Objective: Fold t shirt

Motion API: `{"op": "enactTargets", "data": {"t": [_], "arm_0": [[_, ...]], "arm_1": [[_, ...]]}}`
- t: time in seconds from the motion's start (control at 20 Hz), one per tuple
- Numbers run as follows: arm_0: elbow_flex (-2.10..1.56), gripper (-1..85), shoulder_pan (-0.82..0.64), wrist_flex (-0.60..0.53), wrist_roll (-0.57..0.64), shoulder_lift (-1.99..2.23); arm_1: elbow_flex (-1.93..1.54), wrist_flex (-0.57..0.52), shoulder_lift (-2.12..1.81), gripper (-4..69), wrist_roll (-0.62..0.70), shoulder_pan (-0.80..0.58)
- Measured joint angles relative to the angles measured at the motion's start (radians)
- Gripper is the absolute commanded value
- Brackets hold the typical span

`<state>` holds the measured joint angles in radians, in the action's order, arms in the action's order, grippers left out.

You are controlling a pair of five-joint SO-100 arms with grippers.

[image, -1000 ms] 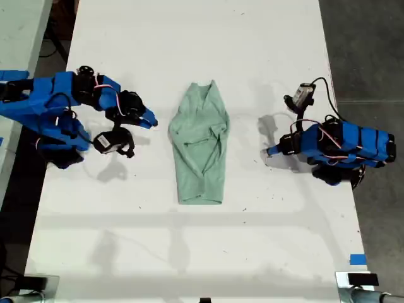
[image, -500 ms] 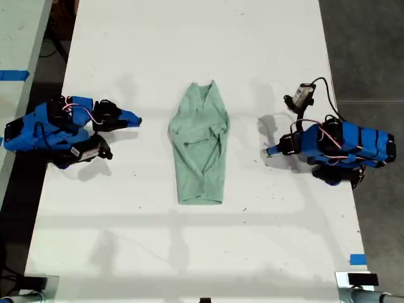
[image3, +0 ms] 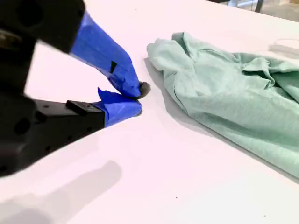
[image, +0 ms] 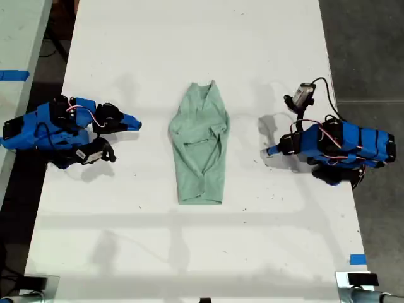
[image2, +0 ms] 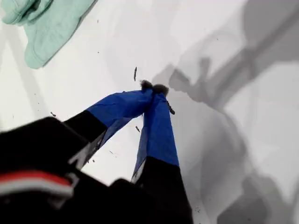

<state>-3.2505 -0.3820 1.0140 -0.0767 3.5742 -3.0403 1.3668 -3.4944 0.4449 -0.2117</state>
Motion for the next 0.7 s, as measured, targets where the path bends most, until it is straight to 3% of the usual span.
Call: {"op": "enactTargets", "data": {"t": [0.35, 0.4, 0.55, 0.7], "arm_0": [[0.0, 6.6, 0.0, 0.006, 0.0, -0.003], [0.0, 10.1, 0.0, 0.006, 0.009, -0.003], [0.0, 7.9, 0.103, 0.006, 0.02, 0.0], [0.0, 8.6, 0.161, 0.006, 0.02, 0.0]], "arm_1": [[0.0, 0.0, 0.0, 0.9, 0.091, -0.008], [0.0, 0.0, 0.0, 1.0, 0.074, -0.003], [0.0, 0.002, 0.0, 1.1, -0.02, 0.063], [0.0, 0.002, 0.0, 1.2, 0.201, 0.077]]}}
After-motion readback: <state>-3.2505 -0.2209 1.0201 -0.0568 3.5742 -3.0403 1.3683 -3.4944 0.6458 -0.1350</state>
